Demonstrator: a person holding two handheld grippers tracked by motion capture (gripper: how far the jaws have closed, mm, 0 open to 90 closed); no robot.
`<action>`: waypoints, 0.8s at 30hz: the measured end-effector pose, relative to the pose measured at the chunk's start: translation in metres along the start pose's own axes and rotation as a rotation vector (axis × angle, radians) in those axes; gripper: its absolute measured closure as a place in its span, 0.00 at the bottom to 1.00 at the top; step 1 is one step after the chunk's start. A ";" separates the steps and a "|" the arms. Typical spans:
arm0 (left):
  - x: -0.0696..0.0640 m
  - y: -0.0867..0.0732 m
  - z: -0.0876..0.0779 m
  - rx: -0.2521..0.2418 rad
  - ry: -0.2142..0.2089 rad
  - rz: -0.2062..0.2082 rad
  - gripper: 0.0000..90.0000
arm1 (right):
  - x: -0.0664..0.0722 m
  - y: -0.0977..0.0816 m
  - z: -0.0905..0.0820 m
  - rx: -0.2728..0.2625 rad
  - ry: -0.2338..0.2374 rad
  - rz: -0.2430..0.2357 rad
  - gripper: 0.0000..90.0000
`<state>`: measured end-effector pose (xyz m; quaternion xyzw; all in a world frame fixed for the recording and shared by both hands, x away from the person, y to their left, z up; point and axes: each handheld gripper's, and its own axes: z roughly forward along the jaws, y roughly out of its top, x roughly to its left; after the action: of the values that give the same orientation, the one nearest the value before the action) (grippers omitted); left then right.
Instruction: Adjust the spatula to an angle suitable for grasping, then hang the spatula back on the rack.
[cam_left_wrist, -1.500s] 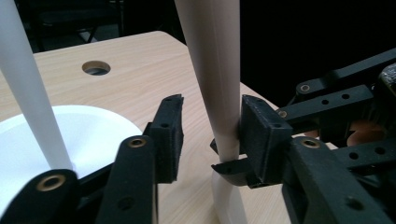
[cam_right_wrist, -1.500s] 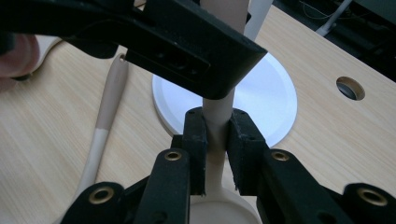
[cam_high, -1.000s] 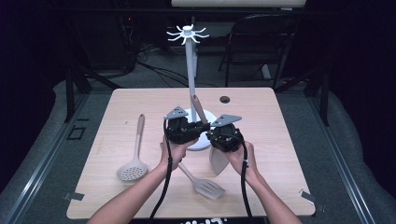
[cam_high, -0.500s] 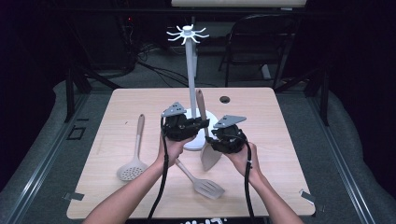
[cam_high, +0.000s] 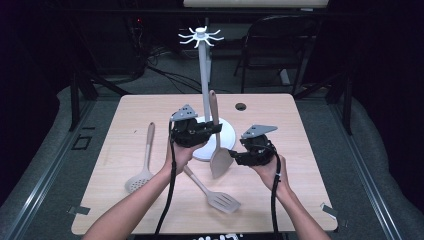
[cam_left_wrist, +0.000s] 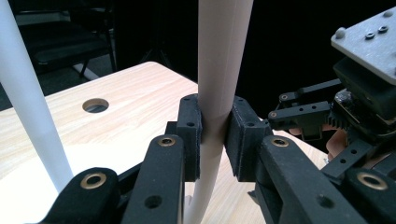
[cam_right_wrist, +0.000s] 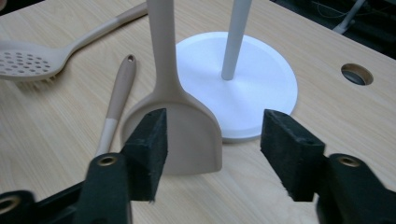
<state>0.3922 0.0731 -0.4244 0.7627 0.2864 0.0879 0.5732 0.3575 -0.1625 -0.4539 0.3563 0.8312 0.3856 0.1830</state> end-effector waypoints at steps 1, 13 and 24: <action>0.001 0.000 0.000 -0.003 0.001 0.002 0.85 | -0.002 -0.002 -0.001 0.003 -0.002 0.003 0.41; 0.008 0.009 0.000 0.010 -0.035 0.023 0.85 | -0.019 -0.017 -0.009 0.053 -0.016 0.025 0.03; 0.014 0.027 -0.004 0.017 -0.035 0.065 0.85 | -0.030 -0.037 -0.015 0.099 -0.040 0.020 0.00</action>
<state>0.4112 0.0794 -0.4010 0.7776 0.2522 0.0905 0.5687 0.3526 -0.2082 -0.4718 0.3808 0.8418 0.3387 0.1780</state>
